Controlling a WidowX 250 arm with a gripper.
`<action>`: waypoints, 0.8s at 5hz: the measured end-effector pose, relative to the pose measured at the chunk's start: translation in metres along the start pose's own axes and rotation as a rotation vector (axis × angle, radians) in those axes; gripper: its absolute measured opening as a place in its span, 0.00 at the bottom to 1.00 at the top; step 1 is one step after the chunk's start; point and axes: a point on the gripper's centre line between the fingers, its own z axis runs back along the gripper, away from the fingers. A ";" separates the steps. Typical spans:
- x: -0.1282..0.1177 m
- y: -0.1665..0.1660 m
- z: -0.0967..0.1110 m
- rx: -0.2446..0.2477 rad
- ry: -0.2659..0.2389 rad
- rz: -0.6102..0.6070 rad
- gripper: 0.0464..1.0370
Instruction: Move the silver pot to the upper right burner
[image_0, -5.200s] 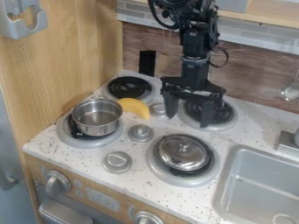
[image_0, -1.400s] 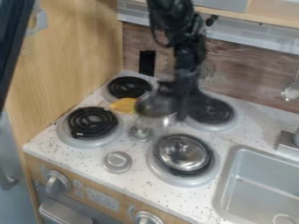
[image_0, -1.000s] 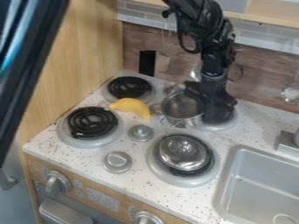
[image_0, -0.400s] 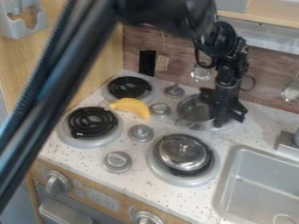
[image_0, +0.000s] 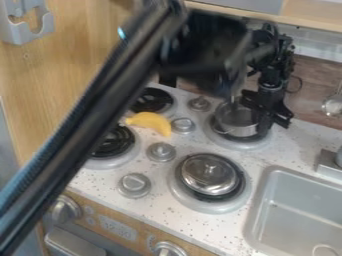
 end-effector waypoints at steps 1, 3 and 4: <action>0.005 -0.004 -0.005 0.014 0.004 -0.014 0.01; -0.002 -0.005 -0.014 0.028 0.003 0.032 0.18; -0.009 -0.004 -0.009 0.044 -0.025 0.060 0.44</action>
